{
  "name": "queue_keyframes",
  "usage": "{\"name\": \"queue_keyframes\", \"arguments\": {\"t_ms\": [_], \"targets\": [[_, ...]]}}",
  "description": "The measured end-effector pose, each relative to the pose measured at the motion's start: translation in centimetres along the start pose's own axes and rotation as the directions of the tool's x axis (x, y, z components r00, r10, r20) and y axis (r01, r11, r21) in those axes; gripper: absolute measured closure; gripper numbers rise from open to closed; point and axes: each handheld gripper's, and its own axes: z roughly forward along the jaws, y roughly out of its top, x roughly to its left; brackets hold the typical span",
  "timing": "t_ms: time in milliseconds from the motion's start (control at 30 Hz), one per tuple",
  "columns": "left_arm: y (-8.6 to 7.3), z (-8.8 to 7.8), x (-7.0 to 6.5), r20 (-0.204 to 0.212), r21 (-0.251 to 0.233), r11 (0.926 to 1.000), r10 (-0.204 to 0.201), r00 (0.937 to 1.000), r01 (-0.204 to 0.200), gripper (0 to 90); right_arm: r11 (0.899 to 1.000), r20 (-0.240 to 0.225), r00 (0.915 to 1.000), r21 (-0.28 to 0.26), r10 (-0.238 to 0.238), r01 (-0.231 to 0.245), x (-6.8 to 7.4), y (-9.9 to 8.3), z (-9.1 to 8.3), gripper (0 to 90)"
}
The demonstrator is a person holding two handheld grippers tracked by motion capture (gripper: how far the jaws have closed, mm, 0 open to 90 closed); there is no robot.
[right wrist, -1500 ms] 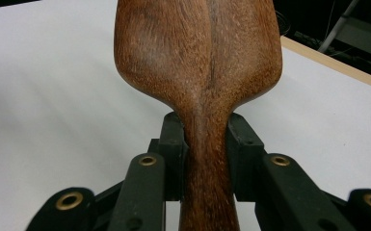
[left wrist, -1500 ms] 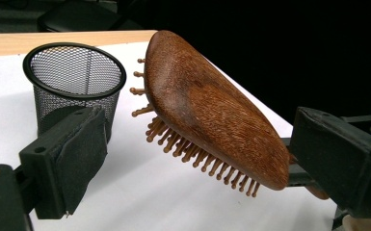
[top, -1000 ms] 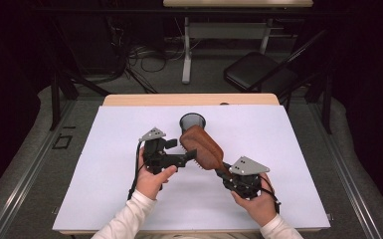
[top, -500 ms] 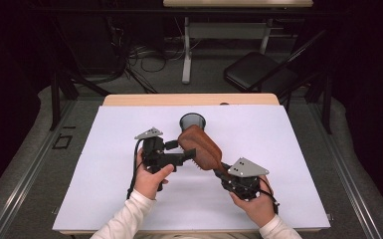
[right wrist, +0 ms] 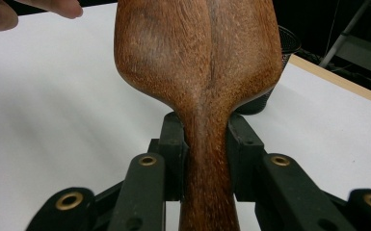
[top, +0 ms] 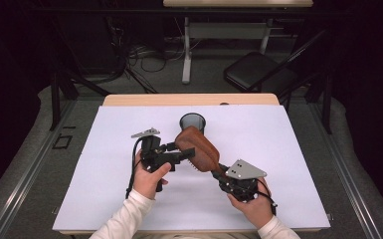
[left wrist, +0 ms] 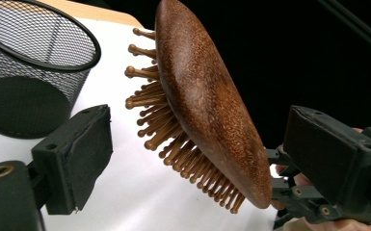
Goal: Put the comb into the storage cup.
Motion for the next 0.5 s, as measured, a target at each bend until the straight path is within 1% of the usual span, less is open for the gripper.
{"name": "queue_keyframes", "arguments": {"t_ms": [233,500], "targets": [[-0.08,0.12,0.11,0.016,0.008,0.9998,-0.016,0.9998,0.016,12.6,1.0,-0.003,1.0,-0.007,-0.002,0.002,0.19,0.02,0.01,71.7],[-0.16,0.26,0.15,0.03,0.011,0.9997,-0.023,0.9993,0.023,14.3,1.0,-0.012,0.9999,-0.005,-0.01,0.01,0.39,0.02,0.1,71.6]]}}
